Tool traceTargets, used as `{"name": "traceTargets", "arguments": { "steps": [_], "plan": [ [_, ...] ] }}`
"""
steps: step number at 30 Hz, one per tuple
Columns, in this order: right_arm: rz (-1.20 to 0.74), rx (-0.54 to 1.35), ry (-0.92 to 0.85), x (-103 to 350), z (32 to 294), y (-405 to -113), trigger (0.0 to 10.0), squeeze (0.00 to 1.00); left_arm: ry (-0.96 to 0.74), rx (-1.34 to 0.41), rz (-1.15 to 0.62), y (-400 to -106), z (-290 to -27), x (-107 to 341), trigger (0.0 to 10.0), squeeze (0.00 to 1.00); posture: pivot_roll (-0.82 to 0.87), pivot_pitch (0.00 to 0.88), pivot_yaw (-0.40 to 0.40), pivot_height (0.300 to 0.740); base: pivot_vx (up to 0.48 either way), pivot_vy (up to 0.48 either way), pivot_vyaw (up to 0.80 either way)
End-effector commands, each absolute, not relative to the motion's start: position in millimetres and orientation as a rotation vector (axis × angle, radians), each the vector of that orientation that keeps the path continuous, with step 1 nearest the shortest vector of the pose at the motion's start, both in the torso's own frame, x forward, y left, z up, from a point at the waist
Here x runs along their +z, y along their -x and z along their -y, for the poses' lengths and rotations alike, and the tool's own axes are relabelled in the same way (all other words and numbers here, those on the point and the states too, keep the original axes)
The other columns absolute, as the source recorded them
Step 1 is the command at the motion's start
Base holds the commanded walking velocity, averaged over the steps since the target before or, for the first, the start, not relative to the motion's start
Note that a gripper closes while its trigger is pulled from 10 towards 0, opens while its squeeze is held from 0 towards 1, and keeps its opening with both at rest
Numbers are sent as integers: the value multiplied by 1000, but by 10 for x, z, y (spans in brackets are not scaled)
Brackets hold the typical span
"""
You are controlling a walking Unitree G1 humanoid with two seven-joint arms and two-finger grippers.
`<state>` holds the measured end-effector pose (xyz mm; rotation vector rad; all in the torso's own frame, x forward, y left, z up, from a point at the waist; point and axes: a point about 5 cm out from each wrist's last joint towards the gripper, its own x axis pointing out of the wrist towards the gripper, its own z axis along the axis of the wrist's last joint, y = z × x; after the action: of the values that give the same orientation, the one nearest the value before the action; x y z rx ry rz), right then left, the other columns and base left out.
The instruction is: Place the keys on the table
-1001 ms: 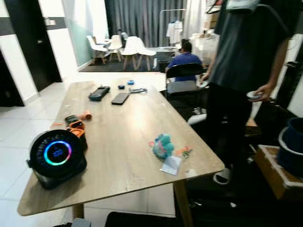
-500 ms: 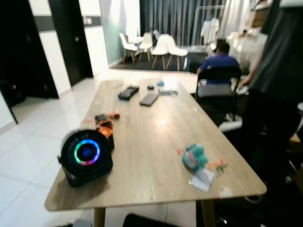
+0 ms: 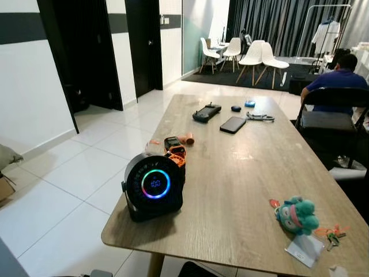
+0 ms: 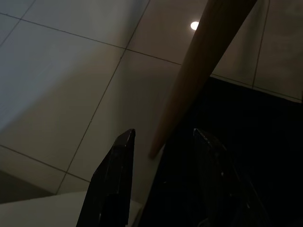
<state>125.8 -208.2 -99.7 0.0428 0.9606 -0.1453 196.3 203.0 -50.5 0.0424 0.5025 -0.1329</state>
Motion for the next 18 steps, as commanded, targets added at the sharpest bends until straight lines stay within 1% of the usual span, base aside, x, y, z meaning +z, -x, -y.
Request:
{"name": "traceTargets", "arguments": {
  "steps": [1,18],
  "plan": [
    [-970,-151,-44,-1006,2097,-1224,10000,0,-44,-122,-506,-1924,-2084,-511,10000,0,31,42,20,740,0,0,0],
    [-969,-153,-45,-1005,2135,-1193,10000,0,-36,-142,-495,-1898,-2068,-511,10000,0,31,47,15,740,0,0,0]
  ]
}}
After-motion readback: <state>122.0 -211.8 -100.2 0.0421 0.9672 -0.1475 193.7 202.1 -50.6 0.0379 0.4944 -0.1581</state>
